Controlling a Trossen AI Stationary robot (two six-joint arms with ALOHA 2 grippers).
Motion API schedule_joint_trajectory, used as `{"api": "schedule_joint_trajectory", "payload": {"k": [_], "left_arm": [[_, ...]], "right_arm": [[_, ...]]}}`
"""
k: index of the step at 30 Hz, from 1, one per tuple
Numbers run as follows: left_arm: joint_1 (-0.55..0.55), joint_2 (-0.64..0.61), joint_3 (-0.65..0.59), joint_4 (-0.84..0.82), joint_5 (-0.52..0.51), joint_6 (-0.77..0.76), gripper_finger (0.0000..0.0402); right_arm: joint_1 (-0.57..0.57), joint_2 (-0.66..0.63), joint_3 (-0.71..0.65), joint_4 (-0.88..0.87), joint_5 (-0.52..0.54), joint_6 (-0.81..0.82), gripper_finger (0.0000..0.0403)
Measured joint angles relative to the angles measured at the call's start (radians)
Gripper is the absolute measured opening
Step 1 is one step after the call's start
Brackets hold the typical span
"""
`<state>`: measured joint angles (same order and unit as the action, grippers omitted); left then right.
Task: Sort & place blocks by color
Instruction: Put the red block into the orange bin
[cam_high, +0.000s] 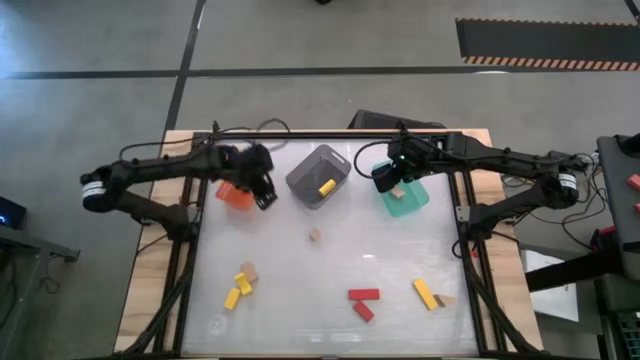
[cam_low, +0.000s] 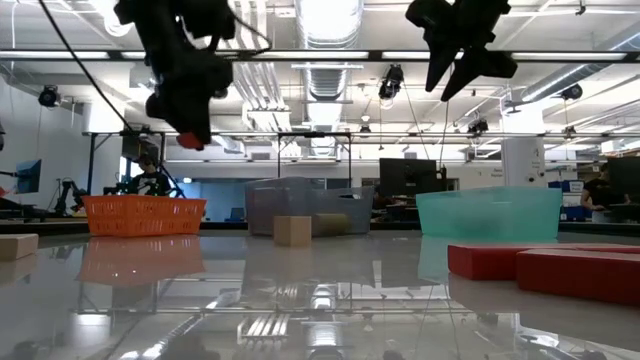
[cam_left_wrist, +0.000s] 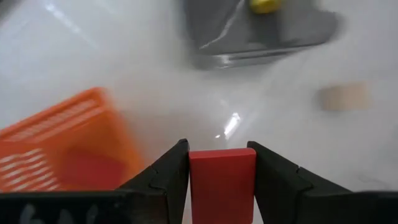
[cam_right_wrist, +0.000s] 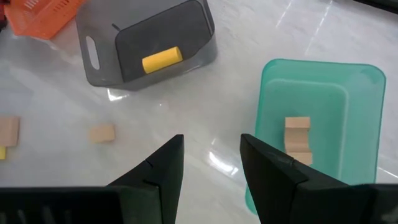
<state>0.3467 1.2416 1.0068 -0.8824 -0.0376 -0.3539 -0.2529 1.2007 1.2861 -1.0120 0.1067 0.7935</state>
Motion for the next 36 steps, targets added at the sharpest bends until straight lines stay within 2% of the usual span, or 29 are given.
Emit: {"api": "schedule_joint_trajectory", "payload": {"k": [6, 15, 26, 36], "left_arm": [[0.187, 0.004, -0.003, -0.058, 0.000, 0.118, 0.0133], [0.356, 0.024, -0.081, -0.045, 0.000, 0.219, 0.0134], [0.392, 0.035, -0.213, 0.037, 0.001, 0.239, 0.0134], [0.392, 0.047, -0.230, 0.069, -0.023, 0.239, 0.0134]], "right_arm": [[0.015, 0.000, 0.000, 0.000, 0.000, 0.025, 0.0148], [0.045, 0.000, 0.000, 0.000, 0.010, 0.070, 0.0148], [0.061, 0.000, 0.000, 0.000, 0.028, 0.100, 0.0148], [0.061, 0.000, 0.000, 0.000, 0.028, 0.112, 0.0148]]}}
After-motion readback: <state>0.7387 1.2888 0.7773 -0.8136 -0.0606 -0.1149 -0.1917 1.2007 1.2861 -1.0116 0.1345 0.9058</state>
